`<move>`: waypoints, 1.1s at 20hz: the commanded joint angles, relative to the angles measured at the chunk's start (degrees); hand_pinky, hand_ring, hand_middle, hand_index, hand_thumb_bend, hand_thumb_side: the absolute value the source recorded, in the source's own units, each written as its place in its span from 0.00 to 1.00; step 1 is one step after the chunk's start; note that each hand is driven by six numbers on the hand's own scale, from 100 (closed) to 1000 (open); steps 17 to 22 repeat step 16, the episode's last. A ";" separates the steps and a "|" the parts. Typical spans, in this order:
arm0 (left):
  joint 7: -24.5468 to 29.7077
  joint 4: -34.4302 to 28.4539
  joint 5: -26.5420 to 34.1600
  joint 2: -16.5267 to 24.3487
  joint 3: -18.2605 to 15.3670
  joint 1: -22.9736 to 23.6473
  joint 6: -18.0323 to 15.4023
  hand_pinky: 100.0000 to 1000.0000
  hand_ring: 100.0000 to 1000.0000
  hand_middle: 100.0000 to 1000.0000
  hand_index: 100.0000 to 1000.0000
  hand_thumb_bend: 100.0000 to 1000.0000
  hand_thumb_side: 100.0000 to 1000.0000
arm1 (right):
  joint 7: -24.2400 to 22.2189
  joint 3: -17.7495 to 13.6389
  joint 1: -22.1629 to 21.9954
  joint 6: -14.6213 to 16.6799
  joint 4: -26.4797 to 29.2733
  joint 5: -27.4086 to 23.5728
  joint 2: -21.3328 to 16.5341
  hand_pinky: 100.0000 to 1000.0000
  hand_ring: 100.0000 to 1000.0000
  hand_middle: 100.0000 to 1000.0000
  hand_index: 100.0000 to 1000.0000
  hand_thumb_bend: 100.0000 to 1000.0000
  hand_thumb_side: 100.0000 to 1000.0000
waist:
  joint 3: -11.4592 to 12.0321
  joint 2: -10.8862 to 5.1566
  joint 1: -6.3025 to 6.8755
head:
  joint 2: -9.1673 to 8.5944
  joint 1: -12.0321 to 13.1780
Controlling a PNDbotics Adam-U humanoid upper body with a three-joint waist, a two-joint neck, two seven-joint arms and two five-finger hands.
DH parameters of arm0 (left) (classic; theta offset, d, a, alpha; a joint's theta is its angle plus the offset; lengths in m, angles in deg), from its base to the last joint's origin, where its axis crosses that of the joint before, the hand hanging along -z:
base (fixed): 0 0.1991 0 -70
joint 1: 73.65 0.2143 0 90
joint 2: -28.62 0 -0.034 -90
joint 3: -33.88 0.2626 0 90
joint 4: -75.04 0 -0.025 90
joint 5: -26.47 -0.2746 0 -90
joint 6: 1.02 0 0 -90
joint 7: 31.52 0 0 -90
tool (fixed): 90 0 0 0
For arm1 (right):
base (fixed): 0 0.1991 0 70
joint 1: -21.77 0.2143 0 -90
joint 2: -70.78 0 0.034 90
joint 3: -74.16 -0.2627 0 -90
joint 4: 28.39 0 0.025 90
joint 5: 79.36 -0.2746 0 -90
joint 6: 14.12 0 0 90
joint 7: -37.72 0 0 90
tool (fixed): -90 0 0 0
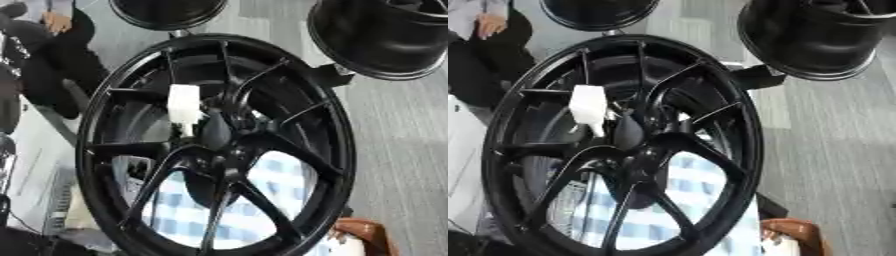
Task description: Pull the pin out of the wheel hub.
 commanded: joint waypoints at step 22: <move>0.05 -2.36 -0.20 2.59 0.07 -1.32 -0.77 0.91 0.70 0.57 0.82 0.00 0.68 | 3.46 -0.40 -0.06 0.07 3.04 -3.27 -0.38 0.88 0.83 0.69 0.77 0.00 0.22 | -0.34 -1.16 0.42 | 0.27 0.06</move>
